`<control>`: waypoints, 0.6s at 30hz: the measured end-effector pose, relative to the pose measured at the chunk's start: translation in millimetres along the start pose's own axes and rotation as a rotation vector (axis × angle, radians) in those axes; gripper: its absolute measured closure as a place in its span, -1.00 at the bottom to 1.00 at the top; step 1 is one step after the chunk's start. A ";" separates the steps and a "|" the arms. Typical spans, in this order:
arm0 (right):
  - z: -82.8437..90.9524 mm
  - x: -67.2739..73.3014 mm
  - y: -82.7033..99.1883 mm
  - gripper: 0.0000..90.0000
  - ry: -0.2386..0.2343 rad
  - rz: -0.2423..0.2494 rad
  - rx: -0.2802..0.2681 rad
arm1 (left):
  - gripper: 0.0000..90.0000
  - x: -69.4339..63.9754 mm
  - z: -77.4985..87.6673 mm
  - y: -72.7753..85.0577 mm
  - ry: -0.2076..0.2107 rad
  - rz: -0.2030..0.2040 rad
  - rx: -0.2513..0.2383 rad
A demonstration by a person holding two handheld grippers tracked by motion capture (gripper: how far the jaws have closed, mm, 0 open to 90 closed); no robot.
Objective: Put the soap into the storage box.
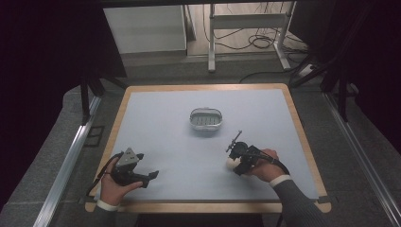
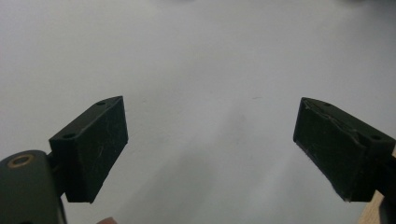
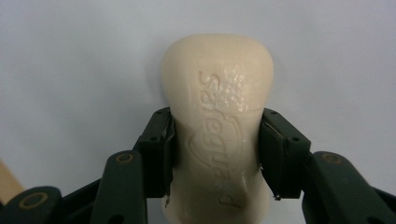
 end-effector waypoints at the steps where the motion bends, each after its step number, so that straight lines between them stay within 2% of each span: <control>1: 1.4 -0.7 0.1 0.11 -0.009 -0.006 -0.003 | -0.76 0.0 0.2 0.0 0.000 0.002 -0.002; 10: 13.2 -6.5 -0.3 0.11 0.001 0.001 -0.028 | -0.76 -0.3 -0.5 -0.2 0.001 0.000 -0.001; 14: 19.2 -9.2 -2.6 0.11 0.023 -0.018 -0.064 | -0.76 -0.3 -0.8 -0.2 0.003 -0.001 0.002; 18: 24.5 -12.2 -6.1 0.11 0.028 -0.013 -0.079 | -0.76 -0.9 -2.3 -0.3 0.003 -0.003 0.006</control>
Point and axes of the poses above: each handheld gripper's, and its own axes: z roughly backward along the jaws, y roughly out of its underside, x roughly to its left, the point moved 2 cm from there along -z, roughly forward along the jaws, and after that the axes turned 13 degrees about x, right-handed, at the moved point
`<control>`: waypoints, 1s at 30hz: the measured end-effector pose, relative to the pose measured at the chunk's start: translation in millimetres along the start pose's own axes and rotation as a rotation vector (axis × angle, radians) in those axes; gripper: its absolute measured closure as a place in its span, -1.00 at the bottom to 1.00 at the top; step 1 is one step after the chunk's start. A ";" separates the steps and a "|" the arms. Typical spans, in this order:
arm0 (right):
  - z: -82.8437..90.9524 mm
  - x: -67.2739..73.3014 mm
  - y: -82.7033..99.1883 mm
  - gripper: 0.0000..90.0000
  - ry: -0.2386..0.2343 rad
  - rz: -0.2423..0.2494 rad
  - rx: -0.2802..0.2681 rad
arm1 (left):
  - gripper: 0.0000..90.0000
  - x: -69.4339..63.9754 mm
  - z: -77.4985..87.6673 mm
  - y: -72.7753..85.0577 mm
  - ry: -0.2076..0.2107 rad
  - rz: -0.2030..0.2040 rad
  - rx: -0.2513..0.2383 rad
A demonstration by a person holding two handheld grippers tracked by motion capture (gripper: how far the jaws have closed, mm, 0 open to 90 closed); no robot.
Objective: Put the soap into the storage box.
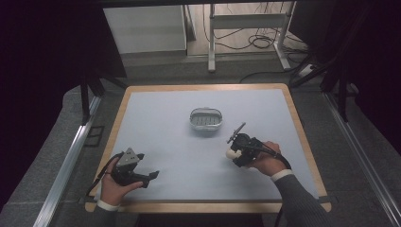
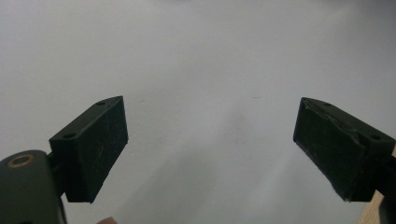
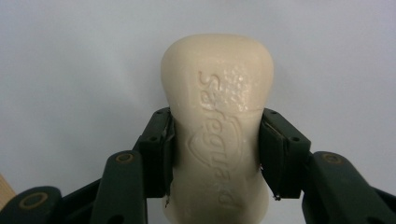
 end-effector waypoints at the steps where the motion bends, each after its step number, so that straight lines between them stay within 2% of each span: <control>1: 1.1 -0.6 -0.9 0.11 0.001 0.001 -0.006 | -0.76 0.1 -0.2 0.0 0.000 -0.002 0.003; 10: 5.5 -7.6 -8.3 0.11 0.002 -0.011 -0.021 | -0.76 -0.3 -1.4 -0.2 0.001 0.000 0.006; 30: 19.0 -23.0 -23.0 0.11 0.022 0.009 -0.034 | -0.77 -0.5 -2.0 -0.2 0.003 -0.004 0.012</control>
Point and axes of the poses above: each handheld gripper's, and its own axes: z roughly backward along the jaws, y roughly out of its underside, x roughly to its left, the point moved 2 cm from there along -z, roughly forward along the jaws, and after that the axes turned 13 degrees about x, right-handed, at the moved point
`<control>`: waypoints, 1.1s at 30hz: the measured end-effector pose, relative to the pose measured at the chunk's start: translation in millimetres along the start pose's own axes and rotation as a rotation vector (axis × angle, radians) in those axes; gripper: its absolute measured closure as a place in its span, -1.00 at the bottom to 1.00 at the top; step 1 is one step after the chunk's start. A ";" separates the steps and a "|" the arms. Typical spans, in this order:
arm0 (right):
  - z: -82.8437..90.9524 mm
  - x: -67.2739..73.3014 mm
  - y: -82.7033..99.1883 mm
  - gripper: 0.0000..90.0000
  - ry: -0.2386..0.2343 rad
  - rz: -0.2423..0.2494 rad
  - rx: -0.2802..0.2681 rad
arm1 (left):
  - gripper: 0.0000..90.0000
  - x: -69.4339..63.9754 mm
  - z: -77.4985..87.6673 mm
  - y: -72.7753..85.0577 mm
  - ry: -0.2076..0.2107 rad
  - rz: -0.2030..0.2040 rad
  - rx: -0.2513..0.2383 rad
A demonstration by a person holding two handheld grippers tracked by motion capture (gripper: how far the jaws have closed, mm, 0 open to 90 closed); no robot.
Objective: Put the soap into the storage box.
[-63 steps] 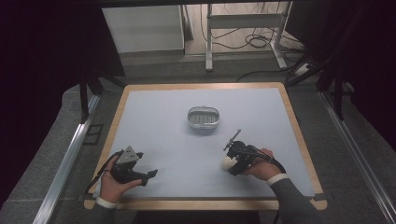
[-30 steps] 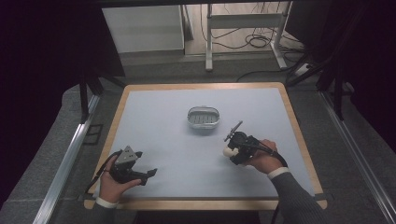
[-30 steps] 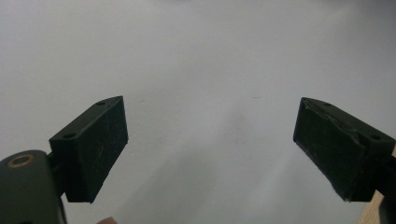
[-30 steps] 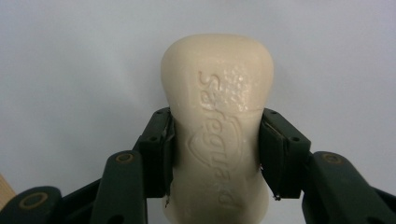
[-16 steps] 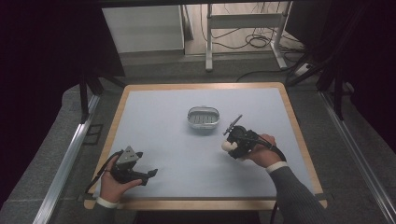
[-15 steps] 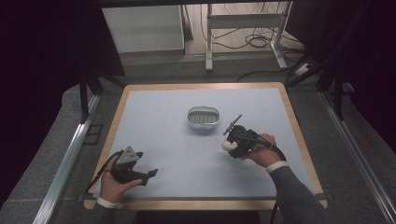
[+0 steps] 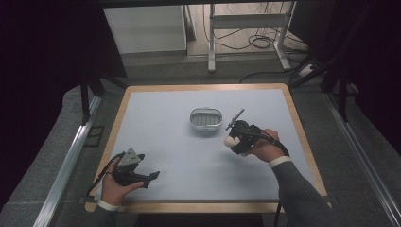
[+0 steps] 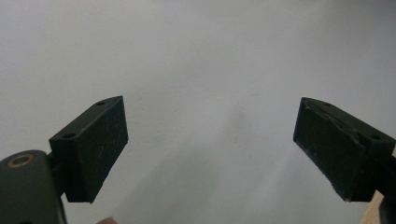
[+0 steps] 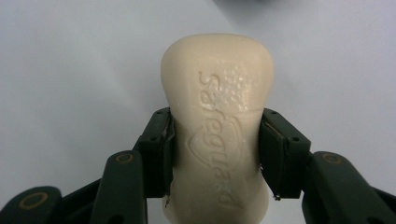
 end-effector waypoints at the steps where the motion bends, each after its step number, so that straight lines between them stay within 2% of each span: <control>1: 0.4 -0.2 -1.0 0.11 0.007 0.005 0.000 | -0.76 -0.1 -0.1 0.0 0.001 0.000 0.001; 8: 2.6 -2.2 -10.3 0.11 0.006 0.026 -0.017 | -0.76 0.0 -0.5 0.0 -0.001 -0.001 0.004; 17: 3.9 -5.8 -22.1 0.11 -0.002 0.028 -0.030 | -0.76 0.2 -0.1 0.1 0.000 -0.001 0.003; 33: 8.4 -14.6 -29.8 0.11 -0.002 0.033 -0.054 | -0.76 0.4 0.5 0.1 0.000 0.001 0.005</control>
Point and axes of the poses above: each handheld gripper's, and its own axes: z roughly backward along the jaws, y roughly out of its underside, x roughly to its left, the point moved 2 cm from there along -z, roughly forward along the jaws, and after that the axes turned 13 degrees about x, right-handed, at the moved point
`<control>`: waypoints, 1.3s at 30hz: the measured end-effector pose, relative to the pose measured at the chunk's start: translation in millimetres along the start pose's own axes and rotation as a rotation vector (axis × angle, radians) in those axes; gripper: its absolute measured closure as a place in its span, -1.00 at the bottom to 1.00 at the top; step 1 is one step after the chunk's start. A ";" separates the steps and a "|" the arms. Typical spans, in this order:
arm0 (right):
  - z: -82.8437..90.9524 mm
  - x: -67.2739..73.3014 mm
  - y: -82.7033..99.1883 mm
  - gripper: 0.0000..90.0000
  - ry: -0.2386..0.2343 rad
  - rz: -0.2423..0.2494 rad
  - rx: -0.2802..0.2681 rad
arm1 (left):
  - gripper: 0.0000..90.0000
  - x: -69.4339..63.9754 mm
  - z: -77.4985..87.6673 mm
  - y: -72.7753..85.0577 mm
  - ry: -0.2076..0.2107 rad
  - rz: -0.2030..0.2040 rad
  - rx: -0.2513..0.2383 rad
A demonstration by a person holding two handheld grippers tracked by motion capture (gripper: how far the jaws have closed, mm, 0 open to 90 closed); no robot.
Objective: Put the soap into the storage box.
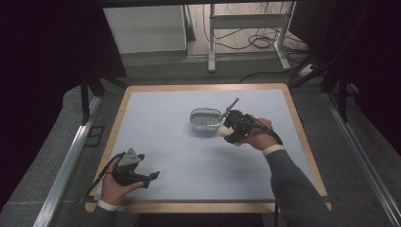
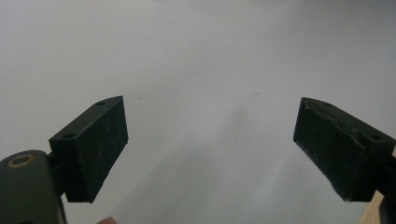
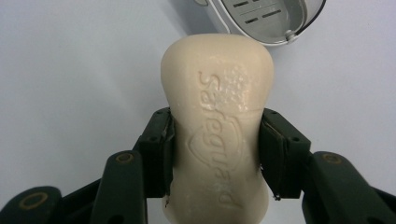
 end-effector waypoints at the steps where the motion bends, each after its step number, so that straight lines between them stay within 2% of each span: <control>1: -0.2 -1.0 -0.2 0.11 0.002 0.003 -0.001 | -0.77 0.1 0.0 0.0 0.000 0.000 -0.001; 8: 0.0 -6.5 -4.4 0.11 -0.015 -0.022 0.008 | -0.77 -0.3 -0.6 0.0 0.002 -0.002 0.004; 14: -0.2 -12.5 -6.8 0.11 -0.007 -0.031 0.012 | -0.77 0.1 -0.4 0.1 -0.001 -0.002 0.004; 20: -0.1 -15.4 -11.6 0.11 -0.022 -0.032 0.006 | -0.77 -0.2 -1.1 0.0 0.000 -0.003 0.006; 28: -0.2 -18.7 -22.5 0.11 -0.007 -0.014 0.019 | -0.77 0.3 -0.7 0.1 0.000 -0.007 0.009; 39: -0.5 -24.5 -34.0 0.11 -0.022 -0.006 0.010 | -0.77 -0.1 -0.7 0.1 0.002 -0.004 0.004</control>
Point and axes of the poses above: each handheld gripper's, and its own axes: z roughly backward along the jaws, y roughly out of its underside, x roughly to its left, the point moved 2 cm from there along -z, roughly forward along the jaws, and after that the axes turned 13 degrees about x, right-handed, at the moved point
